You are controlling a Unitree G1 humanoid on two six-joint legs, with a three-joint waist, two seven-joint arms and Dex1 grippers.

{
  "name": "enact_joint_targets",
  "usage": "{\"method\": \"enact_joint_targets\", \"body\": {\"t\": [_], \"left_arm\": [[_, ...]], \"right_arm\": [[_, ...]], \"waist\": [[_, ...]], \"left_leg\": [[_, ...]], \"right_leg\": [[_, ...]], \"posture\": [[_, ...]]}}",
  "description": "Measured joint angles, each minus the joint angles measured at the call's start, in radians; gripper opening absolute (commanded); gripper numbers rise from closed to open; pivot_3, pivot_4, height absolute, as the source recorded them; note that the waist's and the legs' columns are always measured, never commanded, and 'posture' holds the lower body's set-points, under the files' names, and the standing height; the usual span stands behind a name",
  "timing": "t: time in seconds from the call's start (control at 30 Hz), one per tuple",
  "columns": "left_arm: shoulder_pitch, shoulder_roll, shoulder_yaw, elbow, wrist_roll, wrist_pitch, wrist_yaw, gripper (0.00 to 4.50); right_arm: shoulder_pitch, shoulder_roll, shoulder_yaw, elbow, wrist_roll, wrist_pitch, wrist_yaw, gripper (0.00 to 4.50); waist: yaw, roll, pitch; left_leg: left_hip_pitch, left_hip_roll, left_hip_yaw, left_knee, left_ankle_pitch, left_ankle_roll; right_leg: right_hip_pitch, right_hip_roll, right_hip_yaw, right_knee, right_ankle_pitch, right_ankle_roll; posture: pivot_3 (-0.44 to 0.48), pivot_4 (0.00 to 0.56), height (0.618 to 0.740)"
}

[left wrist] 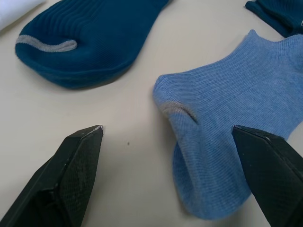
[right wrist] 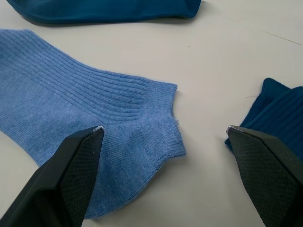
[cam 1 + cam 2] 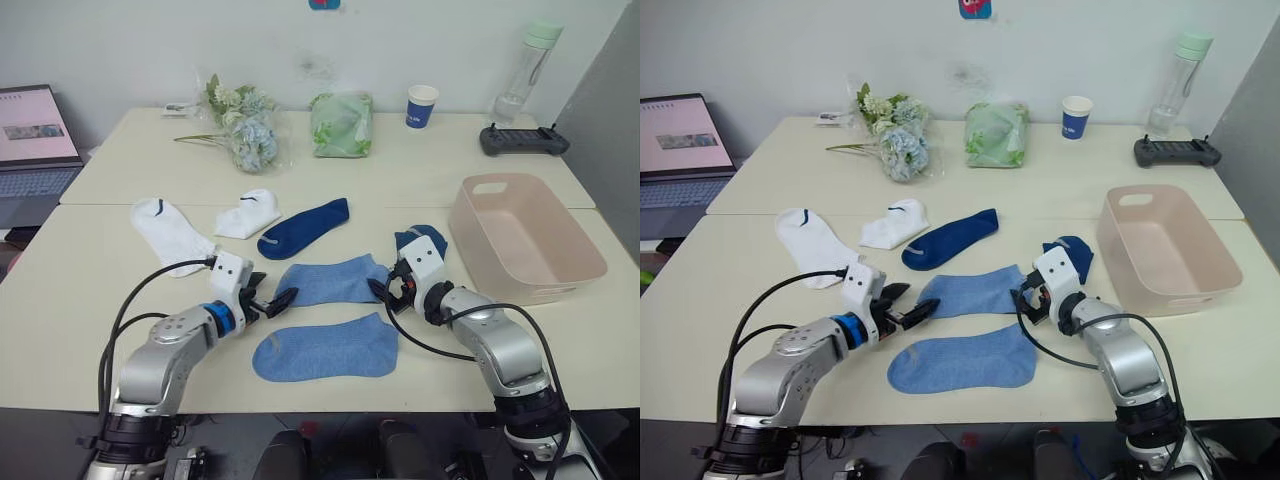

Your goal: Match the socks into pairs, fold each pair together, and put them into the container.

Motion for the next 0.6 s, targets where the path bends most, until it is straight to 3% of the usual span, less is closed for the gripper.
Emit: {"method": "enact_joint_targets", "body": {"t": [0.6], "left_arm": [[0.003,-0.014,0.015,0.005,0.022,-0.016,0.024,4.50]], "right_arm": [[0.007,0.018,0.001,0.008,0.001,-0.002,-0.013,4.45]], "waist": [[0.000,0.000,0.000]], "left_leg": [[0.000,0.000,0.000,0.000,0.000,0.000]], "right_leg": [[0.000,0.000,0.000,0.000,0.000,0.000]], "posture": [[0.000,0.150,0.740]]}}
